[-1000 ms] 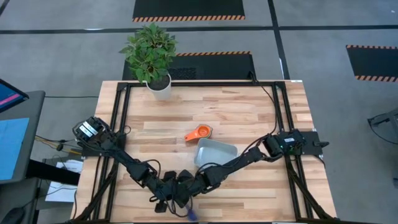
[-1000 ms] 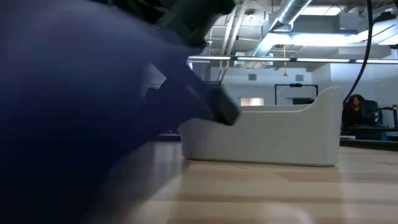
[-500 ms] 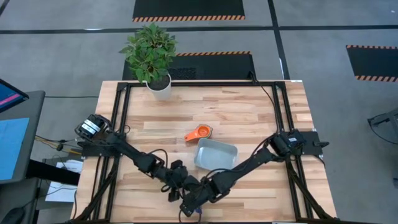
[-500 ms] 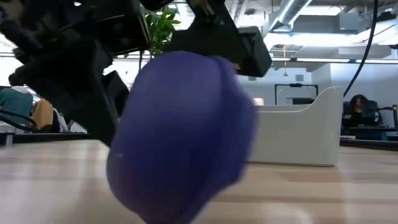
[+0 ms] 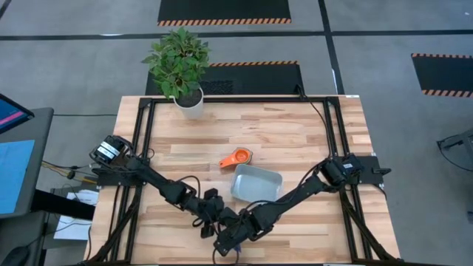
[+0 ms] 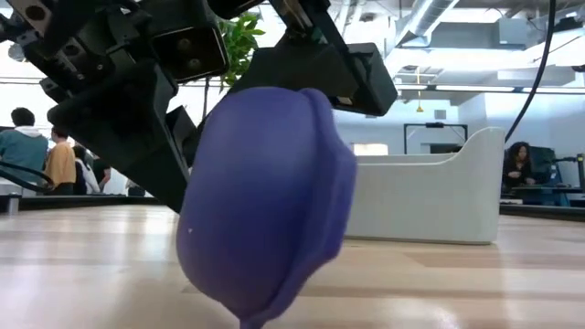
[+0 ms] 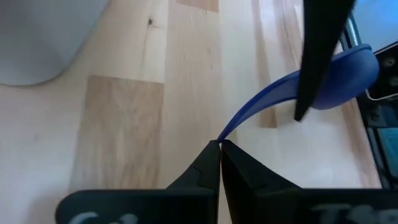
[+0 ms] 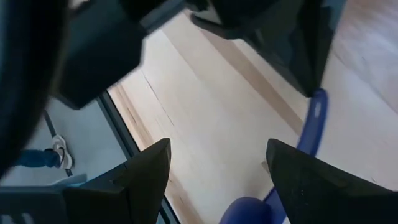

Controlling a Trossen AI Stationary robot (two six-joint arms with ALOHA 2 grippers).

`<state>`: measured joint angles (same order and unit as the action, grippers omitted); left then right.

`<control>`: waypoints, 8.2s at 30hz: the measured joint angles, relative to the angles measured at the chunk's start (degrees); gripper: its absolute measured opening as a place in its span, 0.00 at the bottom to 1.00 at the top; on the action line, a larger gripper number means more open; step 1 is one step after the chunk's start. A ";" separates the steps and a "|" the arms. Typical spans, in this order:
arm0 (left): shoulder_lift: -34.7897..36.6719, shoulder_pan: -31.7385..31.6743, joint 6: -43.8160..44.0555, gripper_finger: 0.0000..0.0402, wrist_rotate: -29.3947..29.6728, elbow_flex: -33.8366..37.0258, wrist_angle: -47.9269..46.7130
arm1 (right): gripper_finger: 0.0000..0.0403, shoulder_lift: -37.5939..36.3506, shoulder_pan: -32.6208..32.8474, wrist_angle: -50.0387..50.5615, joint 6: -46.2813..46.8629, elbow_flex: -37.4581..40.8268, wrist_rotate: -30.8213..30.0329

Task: Nest measuring cups in basket
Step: Stack the dark blue measuring cup on top of the orange measuring cup

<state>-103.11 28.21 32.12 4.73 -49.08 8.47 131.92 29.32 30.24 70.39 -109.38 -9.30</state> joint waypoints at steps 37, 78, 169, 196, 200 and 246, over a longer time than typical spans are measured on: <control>23.52 1.09 8.94 0.00 -1.08 0.08 -42.66 | 0.72 -11.66 6.30 37.05 -8.97 -12.04 -13.66; 23.30 10.03 15.60 0.31 10.93 0.24 -51.59 | 0.55 4.52 -3.70 25.28 -66.52 -11.96 0.54; 23.30 7.63 18.07 0.31 14.12 0.24 -51.23 | 0.65 8.28 -8.79 14.65 -83.77 -7.35 11.10; 23.30 6.40 19.04 0.31 13.60 0.24 -55.27 | 0.39 8.48 -8.83 14.06 -74.40 -8.13 12.39; 23.30 6.40 19.08 0.31 13.60 0.24 -55.82 | 0.45 8.48 -8.85 14.07 -72.84 -8.13 12.26; 23.32 6.43 18.62 0.31 13.66 0.23 -69.14 | 0.44 5.92 -11.86 36.02 -67.19 -25.38 8.92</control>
<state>-79.79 34.63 50.74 18.39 -48.85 -60.67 137.83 17.46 66.25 3.20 -134.76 -0.38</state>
